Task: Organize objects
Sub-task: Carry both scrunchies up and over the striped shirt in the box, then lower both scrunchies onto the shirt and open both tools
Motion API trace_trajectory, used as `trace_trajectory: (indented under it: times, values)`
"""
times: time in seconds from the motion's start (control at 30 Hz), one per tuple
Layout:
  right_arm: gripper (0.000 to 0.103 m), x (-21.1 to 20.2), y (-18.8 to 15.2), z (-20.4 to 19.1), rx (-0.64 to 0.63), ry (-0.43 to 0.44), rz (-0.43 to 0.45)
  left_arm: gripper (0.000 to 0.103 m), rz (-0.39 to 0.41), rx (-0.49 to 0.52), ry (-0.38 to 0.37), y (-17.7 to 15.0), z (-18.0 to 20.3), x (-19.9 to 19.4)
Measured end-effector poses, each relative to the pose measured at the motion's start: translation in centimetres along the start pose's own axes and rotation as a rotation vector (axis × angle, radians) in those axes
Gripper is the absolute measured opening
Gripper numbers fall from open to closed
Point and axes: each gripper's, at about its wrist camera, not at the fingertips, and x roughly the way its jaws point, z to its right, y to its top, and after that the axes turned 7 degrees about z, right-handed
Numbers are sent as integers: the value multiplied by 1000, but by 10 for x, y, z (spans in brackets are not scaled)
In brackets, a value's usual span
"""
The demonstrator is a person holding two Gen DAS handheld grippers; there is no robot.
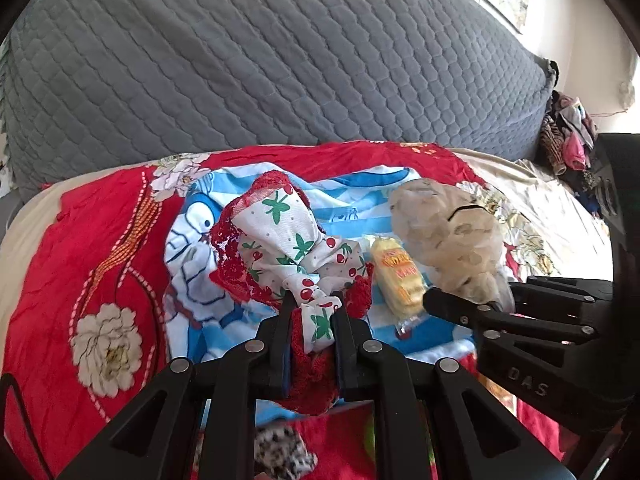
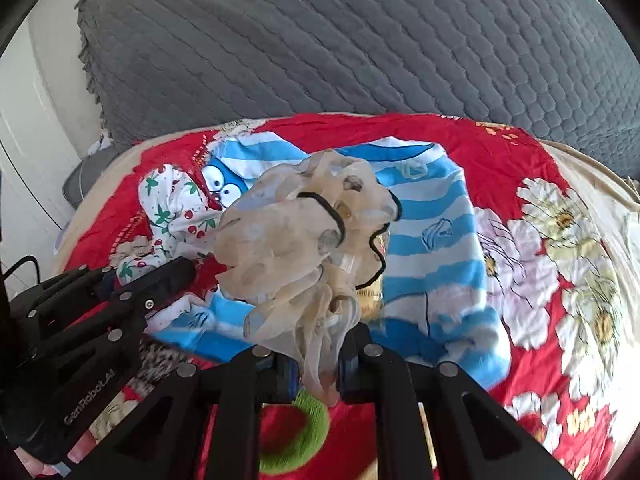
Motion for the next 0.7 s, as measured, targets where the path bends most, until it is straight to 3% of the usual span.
trace_trajectory:
  times: [0.53, 0.7]
  values:
    - [16, 63, 20, 14, 0, -12, -51, 17, -43, -8, 27, 10, -11, 58]
    - [21, 65, 20, 12, -7, -4, -55, 24, -42, -3, 24, 8, -7, 60]
